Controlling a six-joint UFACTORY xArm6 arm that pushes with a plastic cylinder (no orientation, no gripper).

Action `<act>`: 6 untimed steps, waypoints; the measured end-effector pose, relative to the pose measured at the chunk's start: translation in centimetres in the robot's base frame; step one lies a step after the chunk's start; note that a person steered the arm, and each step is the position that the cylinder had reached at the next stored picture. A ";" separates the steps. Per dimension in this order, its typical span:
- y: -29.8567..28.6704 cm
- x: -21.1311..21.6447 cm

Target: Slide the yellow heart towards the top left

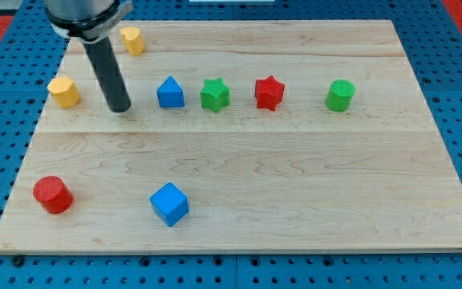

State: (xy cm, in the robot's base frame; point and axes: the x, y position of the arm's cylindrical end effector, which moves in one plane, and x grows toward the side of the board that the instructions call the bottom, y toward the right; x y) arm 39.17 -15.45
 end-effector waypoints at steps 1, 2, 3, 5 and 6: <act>2.5 -3.5; 3.2 -8.0; 5.7 -11.4; 5.0 -17.3; -1.8 -16.9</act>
